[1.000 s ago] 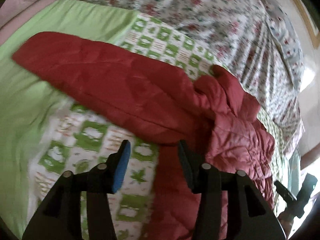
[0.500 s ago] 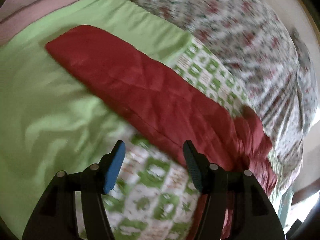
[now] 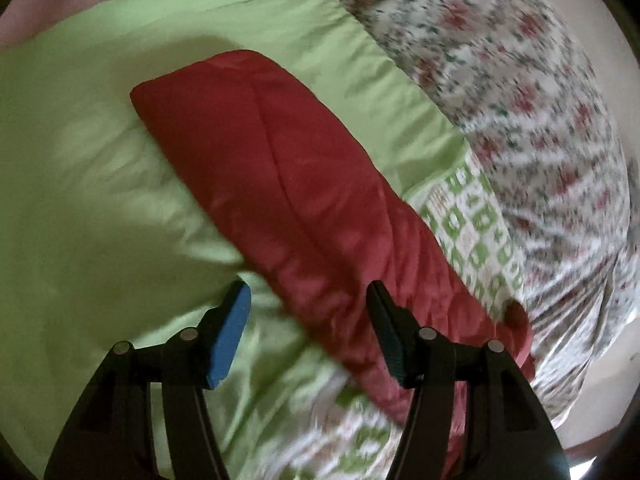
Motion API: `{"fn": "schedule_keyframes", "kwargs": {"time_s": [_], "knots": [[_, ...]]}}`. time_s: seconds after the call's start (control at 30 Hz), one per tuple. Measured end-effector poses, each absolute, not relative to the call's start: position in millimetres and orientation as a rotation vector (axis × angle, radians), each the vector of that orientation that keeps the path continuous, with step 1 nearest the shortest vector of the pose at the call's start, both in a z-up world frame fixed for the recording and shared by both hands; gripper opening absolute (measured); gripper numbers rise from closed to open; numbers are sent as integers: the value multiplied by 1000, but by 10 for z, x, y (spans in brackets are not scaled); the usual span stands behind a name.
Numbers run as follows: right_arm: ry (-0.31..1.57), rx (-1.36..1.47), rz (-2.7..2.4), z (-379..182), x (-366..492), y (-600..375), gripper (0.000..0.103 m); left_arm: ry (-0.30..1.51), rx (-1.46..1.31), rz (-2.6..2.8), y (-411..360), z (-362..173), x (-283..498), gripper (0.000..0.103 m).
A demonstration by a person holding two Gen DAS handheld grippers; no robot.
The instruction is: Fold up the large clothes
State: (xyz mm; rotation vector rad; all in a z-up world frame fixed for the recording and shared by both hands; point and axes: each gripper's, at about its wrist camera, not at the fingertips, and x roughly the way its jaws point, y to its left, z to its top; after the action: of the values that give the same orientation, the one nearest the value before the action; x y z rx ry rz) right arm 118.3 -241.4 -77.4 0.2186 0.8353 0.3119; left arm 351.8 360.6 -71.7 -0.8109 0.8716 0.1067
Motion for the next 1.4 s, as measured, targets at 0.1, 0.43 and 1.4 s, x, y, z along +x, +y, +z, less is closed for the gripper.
{"fn": "schedule_keyframes", "kwargs": {"time_s": [0.1,0.43,1.4], "knots": [[836,230,311,-787,1161,-2423,75,858,-854,119,3698,-766,3595,59],[855,237,305,-871,1092,-2444,75,791,-801,143,3622,-527,3663,10],[845,376,274,-961,1039,-2854,75,642,-357,-430,1008,629,2575,7]]}}
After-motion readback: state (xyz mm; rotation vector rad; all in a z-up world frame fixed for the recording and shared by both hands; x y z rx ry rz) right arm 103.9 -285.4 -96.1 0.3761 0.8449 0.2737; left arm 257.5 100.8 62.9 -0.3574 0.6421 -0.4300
